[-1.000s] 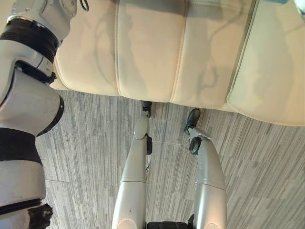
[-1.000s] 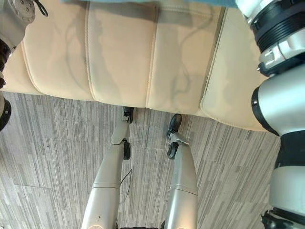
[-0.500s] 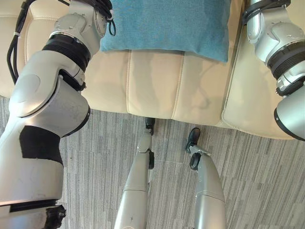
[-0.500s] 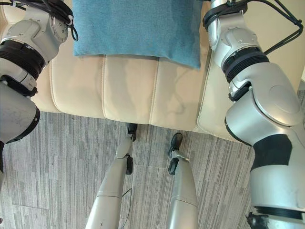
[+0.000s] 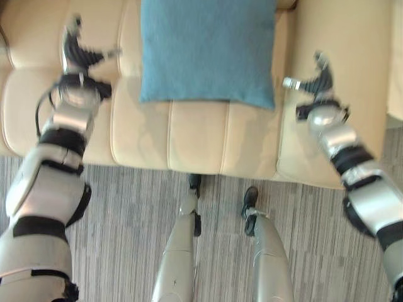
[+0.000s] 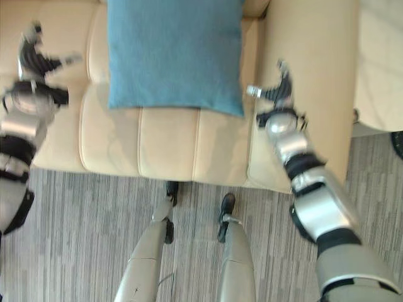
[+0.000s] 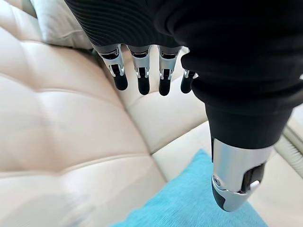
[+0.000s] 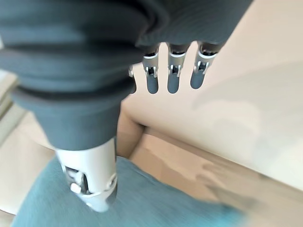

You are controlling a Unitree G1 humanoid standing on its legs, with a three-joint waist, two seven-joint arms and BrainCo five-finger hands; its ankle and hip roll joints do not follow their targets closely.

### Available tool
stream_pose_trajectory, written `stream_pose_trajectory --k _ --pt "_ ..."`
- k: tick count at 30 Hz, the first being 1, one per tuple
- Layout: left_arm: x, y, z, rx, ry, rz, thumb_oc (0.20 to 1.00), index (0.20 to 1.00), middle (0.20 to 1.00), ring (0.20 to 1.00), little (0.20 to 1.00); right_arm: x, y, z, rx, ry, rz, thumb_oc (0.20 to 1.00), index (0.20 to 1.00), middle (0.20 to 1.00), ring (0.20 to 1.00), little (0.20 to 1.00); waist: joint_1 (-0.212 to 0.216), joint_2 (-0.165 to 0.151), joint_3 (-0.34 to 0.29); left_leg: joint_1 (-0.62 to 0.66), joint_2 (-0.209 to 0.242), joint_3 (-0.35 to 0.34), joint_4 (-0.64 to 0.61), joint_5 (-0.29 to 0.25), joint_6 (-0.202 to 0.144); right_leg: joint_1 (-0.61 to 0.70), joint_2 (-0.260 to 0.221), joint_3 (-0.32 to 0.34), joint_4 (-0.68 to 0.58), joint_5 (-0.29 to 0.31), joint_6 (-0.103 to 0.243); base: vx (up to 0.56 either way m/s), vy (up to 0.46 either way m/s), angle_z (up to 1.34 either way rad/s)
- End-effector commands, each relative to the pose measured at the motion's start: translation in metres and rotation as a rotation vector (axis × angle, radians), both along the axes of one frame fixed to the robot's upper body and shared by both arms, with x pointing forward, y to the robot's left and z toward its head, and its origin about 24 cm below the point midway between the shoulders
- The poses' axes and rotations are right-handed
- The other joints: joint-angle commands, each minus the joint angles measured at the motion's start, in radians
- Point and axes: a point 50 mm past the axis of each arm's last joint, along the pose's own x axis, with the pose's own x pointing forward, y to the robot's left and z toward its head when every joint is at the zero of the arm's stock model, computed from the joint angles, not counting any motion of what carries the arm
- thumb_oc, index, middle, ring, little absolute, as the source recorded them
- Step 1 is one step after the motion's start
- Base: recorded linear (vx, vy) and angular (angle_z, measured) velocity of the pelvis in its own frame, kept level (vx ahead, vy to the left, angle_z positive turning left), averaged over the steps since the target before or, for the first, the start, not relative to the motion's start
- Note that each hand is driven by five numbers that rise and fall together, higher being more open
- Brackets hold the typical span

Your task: Pick up all the scattered cushions and arrange them neatly on the sofa.

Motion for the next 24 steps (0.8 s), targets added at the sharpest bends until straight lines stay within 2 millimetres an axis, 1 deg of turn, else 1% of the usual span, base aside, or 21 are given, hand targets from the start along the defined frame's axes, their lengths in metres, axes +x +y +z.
stream_pose_trajectory --k 1,2,3,4,5,6,7,9,12,13,16,17,18,19,20,21,22,23,24 --pt "-0.008 0.010 -0.017 -0.034 0.020 0.000 1.000 1.000 1.000 1.000 1.000 -0.002 0.002 0.021 0.002 -0.112 0.069 1.000 1.000 1.000 1.000 1.000 -0.008 0.029 0.031 0.120 0.020 -0.018 0.041 -0.169 -0.064 0.215 0.016 -0.013 -0.278 0.092 0.046 0.07 0.041 -0.28" --pt "-0.014 0.013 -0.042 -0.048 0.082 0.013 1.000 1.000 1.000 1.000 1.000 -0.008 0.001 -0.002 0.017 -0.056 0.077 1.000 1.000 1.000 1.000 1.000 -0.013 0.027 0.022 0.150 0.020 -0.016 0.028 -0.166 -0.063 0.248 0.017 -0.013 -0.297 0.097 0.046 0.06 0.023 -0.27" --pt "-0.027 0.014 -0.081 -0.071 0.186 0.017 1.000 1.000 1.000 1.000 1.000 -0.019 -0.003 -0.036 0.065 0.036 0.075 1.000 1.000 1.000 1.000 1.000 -0.018 0.024 0.012 0.198 0.022 -0.010 -0.001 -0.162 -0.063 0.290 0.022 -0.015 -0.319 0.103 0.049 0.06 0.041 -0.20" --pt "-0.037 0.015 -0.104 -0.086 0.251 0.015 1.000 1.000 1.000 1.000 1.000 -0.027 -0.003 -0.053 0.073 0.084 0.084 1.000 1.000 1.000 1.000 1.000 -0.021 0.026 0.006 0.223 0.023 -0.008 -0.009 -0.162 -0.059 0.314 0.022 -0.013 -0.330 0.109 0.050 0.06 0.066 -0.12" --pt "-0.051 0.013 -0.136 -0.107 0.351 0.020 1.000 1.000 1.000 1.000 1.000 -0.036 -0.001 -0.072 0.096 0.129 0.091 1.000 1.000 1.000 1.000 1.000 -0.028 0.025 -0.007 0.258 0.028 0.004 -0.029 -0.158 -0.059 0.338 0.025 -0.008 -0.343 0.113 0.051 0.06 0.078 -0.11" --pt "-0.066 0.010 -0.165 -0.118 0.438 0.029 1.000 1.000 1.000 1.000 1.000 -0.047 0.001 -0.094 0.121 0.188 0.085 1.000 1.000 1.000 1.000 1.000 -0.035 0.024 -0.022 0.291 0.032 0.009 -0.049 -0.152 -0.059 0.370 0.026 -0.007 -0.363 0.122 0.054 0.07 0.078 -0.18" --pt "-0.081 0.002 -0.192 -0.136 0.523 0.016 1.000 1.000 1.000 1.000 1.000 -0.059 0.002 -0.114 0.130 0.249 0.086 1.000 1.000 1.000 1.000 1.000 -0.039 0.026 -0.038 0.323 0.034 0.014 -0.068 -0.150 -0.056 0.396 0.027 -0.005 -0.378 0.127 0.056 0.08 0.075 -0.23" --pt "-0.110 -0.016 -0.236 -0.158 0.669 -0.020 1.000 1.000 1.000 1.000 1.000 -0.080 0.003 -0.146 0.139 0.353 0.081 1.000 1.000 1.000 1.000 1.000 -0.052 0.030 -0.071 0.385 0.039 0.028 -0.109 -0.144 -0.057 0.443 0.029 -0.003 -0.410 0.136 0.059 0.08 0.074 -0.24" --pt "-0.144 -0.027 -0.272 -0.182 0.816 -0.026 1.000 1.000 1.000 1.000 1.000 -0.107 -0.002 -0.179 0.103 0.486 0.077 1.000 1.000 1.000 1.000 1.000 -0.062 0.036 -0.116 0.463 0.041 0.038 -0.151 -0.147 -0.054 0.504 0.033 -0.003 -0.442 0.138 0.061 0.07 0.065 -0.10" --pt "-0.165 -0.033 -0.290 -0.215 0.893 -0.019 1.000 1.000 1.000 1.000 1.000 -0.122 -0.006 -0.196 0.071 0.564 0.074 1.000 1.000 1.000 1.000 1.000 -0.069 0.038 -0.144 0.501 0.038 0.041 -0.167 -0.152 -0.052 0.538 0.035 0.003 -0.460 0.136 0.060 0.06 0.048 -0.17" --pt "-0.190 -0.040 -0.310 -0.253 0.983 0.001 1.000 1.000 1.000 1.000 1.000 -0.146 -0.008 -0.221 0.044 0.685 0.074 1.000 1.000 1.000 1.000 1.000 -0.070 0.038 -0.179 0.548 0.035 0.047 -0.176 -0.166 -0.049 0.584 0.040 0.008 -0.482 0.135 0.059 0.04 0.025 -0.10" --pt "-0.211 -0.046 -0.323 -0.310 1.043 0.028 1.000 1.000 1.000 1.000 1.000 -0.165 -0.011 -0.237 0.053 0.771 0.048 1.000 1.000 1.000 1.000 1.000 -0.070 0.036 -0.195 0.573 0.032 0.050 -0.176 -0.175 -0.044 0.606 0.041 0.008 -0.488 0.132 0.058 0.04 0.035 -0.07" --pt "-0.226 -0.050 -0.332 -0.355 1.088 0.052 1.000 1.000 1.000 1.000 1.000 -0.182 -0.014 -0.252 0.067 0.849 0.020 1.000 1.000 1.000 1.000 1.000 -0.070 0.034 -0.210 0.596 0.029 0.054 -0.176 -0.184 -0.039 0.625 0.041 0.011 -0.488 0.127 0.058 0.02 0.028 -0.07" --pt "-0.226 -0.050 -0.332 -0.355 1.088 0.052 1.000 1.000 1.000 1.000 1.000 -0.183 -0.014 -0.252 0.067 0.849 0.020 1.000 1.000 1.000 1.000 1.000 -0.070 0.034 -0.210 0.597 0.029 0.054 -0.176 -0.184 -0.039 0.626 0.041 0.011 -0.489 0.127 0.058 0.04 0.038 -0.08" --pt "-0.232 -0.052 -0.335 -0.358 1.108 0.053 1.000 1.000 1.000 1.000 1.000 -0.191 -0.015 -0.257 0.066 0.881 0.009 1.000 1.000 1.000 1.000 1.000 -0.071 0.034 -0.215 0.610 0.026 0.054 -0.176 -0.189 -0.037 0.639 0.041 0.012 -0.490 0.124 0.059 0.00 0.060 -0.07" --pt "-0.247 -0.056 -0.343 -0.374 1.163 0.066 1.000 1.000 1.000 1.000 1.000 -0.211 -0.019 -0.269 0.083 0.952 -0.021 1.000 1.000 1.000 1.000 1.000 -0.075 0.033 -0.216 0.627 0.025 0.059 -0.176 -0.197 -0.031 0.649 0.040 0.014 -0.478 0.119 0.059 0.00 0.074 -0.04" --pt "-0.255 -0.057 -0.346 -0.371 1.197 0.071 1.000 1.000 1.000 1.000 1.000 -0.220 -0.018 -0.274 0.097 0.981 -0.029 1.000 1.000 1.000 1.000 1.000 -0.079 0.032 -0.215 0.635 0.025 0.064 -0.176 -0.200 -0.030 0.651 0.041 0.018 -0.471 0.120 0.059 -0.02 0.074 -0.06" --pt "-0.260 -0.058 -0.348 -0.369 1.219 0.071 1.000 1.000 1.000 1.000 1.000 -0.224 -0.018 -0.276 0.107 0.988 -0.040 1.000 1.000 1.000 1.000 1.000 -0.080 0.032 -0.213 0.640 0.024 0.069 -0.176 -0.204 -0.029 0.651 0.041 0.023 -0.468 0.121 0.061 -0.05 0.038 -0.07" --pt "-0.263 -0.058 -0.349 -0.359 1.235 0.067 1.000 1.000 1.000 1.000 1.000 -0.229 -0.018 -0.279 0.115 1.004 -0.049 1.000 1.000 1.000 1.000 1.000 -0.084 0.030 -0.209 0.642 0.025 0.074 -0.176 -0.204 -0.029 0.646 0.042 0.024 -0.461 0.121 0.062 -0.10 0.028 -0.10"
